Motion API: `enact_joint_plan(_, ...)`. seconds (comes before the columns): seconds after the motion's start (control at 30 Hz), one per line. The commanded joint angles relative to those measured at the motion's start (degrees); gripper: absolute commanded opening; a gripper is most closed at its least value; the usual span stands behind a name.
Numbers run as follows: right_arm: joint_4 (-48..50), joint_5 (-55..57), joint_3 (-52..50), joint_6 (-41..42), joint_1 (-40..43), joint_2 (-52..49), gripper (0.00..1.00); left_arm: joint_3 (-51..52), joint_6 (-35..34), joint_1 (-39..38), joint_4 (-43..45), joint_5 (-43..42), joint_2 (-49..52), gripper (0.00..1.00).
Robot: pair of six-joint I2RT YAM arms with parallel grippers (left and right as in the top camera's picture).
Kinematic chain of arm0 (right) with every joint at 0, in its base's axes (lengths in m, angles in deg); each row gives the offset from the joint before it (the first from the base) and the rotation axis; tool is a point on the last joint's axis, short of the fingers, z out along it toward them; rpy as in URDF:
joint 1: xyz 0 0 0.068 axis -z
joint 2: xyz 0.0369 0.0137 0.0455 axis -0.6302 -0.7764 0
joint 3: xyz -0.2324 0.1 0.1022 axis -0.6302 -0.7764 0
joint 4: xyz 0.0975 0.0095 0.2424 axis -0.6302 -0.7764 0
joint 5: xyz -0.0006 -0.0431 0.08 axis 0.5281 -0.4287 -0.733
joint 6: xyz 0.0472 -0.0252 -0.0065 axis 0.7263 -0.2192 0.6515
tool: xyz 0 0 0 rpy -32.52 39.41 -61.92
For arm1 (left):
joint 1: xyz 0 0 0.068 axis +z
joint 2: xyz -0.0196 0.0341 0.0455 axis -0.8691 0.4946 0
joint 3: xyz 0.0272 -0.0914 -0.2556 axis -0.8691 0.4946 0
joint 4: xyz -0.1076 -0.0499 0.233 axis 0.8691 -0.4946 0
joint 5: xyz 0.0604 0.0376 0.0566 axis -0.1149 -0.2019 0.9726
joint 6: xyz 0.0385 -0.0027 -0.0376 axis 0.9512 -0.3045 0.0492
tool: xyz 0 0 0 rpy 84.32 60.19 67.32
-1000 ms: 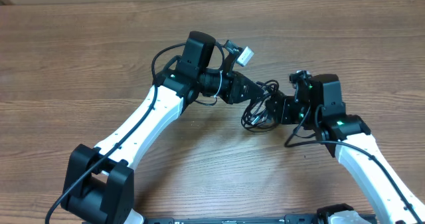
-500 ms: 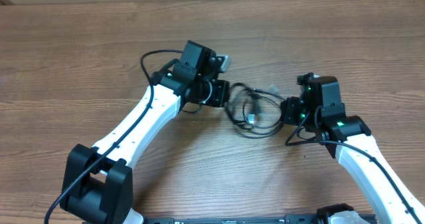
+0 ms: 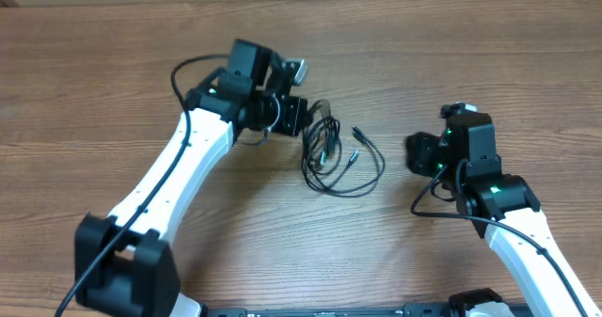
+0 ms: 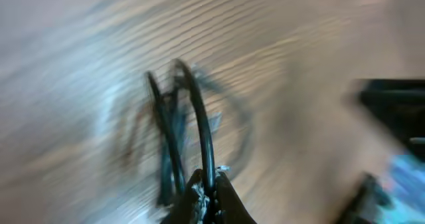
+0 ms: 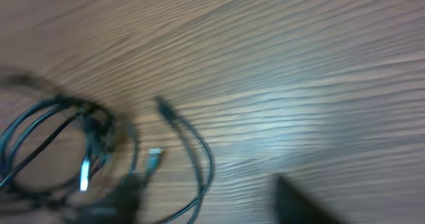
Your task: Untangle cables
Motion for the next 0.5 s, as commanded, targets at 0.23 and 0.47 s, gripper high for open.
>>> enact_joint_plan(0.23, 3.17, -16.63, 1.68, -3.48, 0.02, -0.42, 1.0, -3.87, 8.92, -1.01, 3.02, -32.37, -5.86, 0.04)
enact_joint_plan(0.47, 3.02, -16.57, 1.68, -3.43, 0.02, -4.52, 1.0, -3.87, 3.58, -1.16, -0.9, 6.16, -5.75, 0.04)
